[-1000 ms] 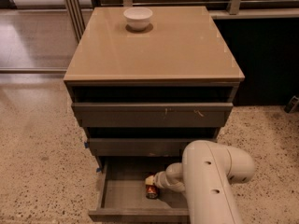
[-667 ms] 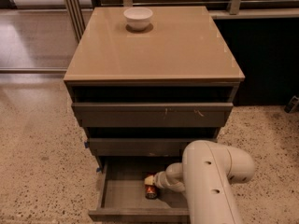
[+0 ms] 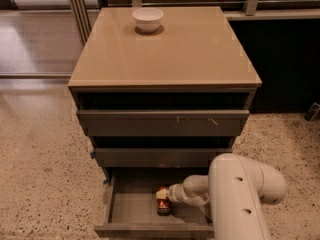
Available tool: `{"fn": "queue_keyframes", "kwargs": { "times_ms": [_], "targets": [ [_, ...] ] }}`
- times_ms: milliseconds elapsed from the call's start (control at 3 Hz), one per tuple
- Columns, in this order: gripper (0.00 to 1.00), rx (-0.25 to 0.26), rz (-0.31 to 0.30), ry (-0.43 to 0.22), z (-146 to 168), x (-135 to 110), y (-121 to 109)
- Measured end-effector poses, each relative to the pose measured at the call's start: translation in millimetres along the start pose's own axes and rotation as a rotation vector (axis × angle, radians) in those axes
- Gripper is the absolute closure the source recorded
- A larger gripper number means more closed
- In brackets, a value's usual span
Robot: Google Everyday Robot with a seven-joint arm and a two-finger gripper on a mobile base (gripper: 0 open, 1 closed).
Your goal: Pick coke can from bottom drawer and place on counter
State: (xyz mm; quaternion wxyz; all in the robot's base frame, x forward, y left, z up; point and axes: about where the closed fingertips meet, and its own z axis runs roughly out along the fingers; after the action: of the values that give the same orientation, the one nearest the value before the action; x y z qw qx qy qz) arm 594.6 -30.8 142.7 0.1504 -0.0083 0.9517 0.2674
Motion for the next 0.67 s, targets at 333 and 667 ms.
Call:
{"fn": "queue_keyframes", "kwargs": {
  "times_ms": [333,667],
  "targets": [
    [1.00,-0.173,-0.104,-0.009,-45,18,34],
    [1.00,-0.374,-0.202,-0.053,-97,44,62]
  ]
}}
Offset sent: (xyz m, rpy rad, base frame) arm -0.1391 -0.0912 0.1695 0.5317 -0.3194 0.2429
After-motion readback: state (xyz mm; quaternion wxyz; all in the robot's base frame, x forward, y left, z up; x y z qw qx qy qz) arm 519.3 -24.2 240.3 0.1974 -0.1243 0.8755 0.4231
